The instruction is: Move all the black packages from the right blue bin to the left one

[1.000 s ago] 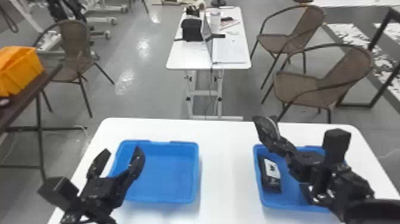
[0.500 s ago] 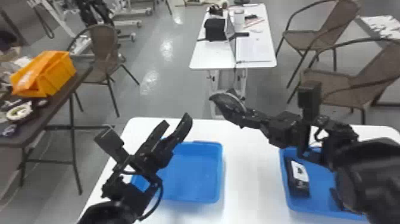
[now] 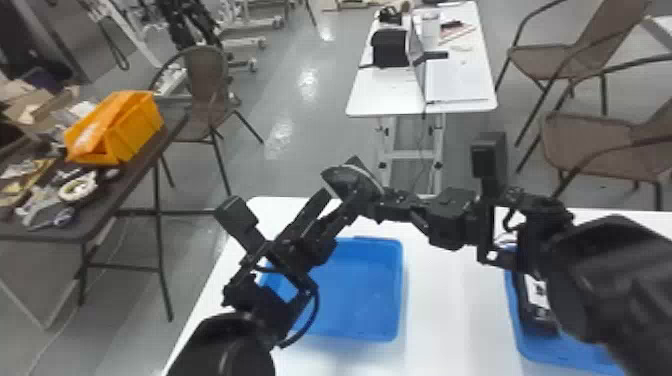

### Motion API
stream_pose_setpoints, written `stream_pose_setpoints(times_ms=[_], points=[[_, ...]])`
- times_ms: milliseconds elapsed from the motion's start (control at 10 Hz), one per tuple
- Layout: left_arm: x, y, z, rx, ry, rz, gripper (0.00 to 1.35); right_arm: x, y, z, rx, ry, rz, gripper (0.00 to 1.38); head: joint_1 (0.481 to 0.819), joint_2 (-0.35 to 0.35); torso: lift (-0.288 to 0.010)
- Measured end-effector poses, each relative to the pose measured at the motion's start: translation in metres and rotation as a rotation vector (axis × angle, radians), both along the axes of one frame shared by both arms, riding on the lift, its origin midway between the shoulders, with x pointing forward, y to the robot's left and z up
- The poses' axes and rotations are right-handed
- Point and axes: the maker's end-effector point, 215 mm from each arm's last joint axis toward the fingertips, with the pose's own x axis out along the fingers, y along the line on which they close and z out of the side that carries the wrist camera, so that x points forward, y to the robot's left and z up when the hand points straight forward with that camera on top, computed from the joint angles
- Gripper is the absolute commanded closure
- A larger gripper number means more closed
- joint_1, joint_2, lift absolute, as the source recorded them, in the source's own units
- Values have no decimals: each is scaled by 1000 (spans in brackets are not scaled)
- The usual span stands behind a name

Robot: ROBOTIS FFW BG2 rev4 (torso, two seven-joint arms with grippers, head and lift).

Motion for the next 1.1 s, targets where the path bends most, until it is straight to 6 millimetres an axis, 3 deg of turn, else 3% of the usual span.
stream_pose_setpoints(times_ms=[100, 200, 300, 400, 800, 900, 1000, 1100], points=[[2, -3, 0, 5, -7, 2, 248, -6, 9, -4, 12, 23, 23, 1240, 695, 261, 0], [4, -6, -3, 10, -5, 7, 886, -8, 12, -9, 23, 46, 29, 1242, 695, 263, 0], [3, -7, -10, 9, 16, 7, 1214, -9, 13, -12, 29, 58, 30, 1240, 695, 262, 0], [3, -7, -14, 4, 26, 15, 1217, -9, 13, -13, 32, 62, 30, 1240, 695, 263, 0], [2, 13, 9, 17, -81, 99, 1217, -5, 11, -12, 56, 58, 11, 1240, 695, 279, 0], [1, 16, 12, 22, -92, 108, 1217, -2, 9, -11, 64, 56, 1, 1050, 695, 280, 0], [1, 20, 14, 26, -102, 120, 1217, 4, 5, -10, 79, 48, -22, 473, 695, 280, 0], [0, 25, 15, 33, -110, 131, 1217, 15, -6, -5, 110, 28, -71, 24, 695, 273, 0]])
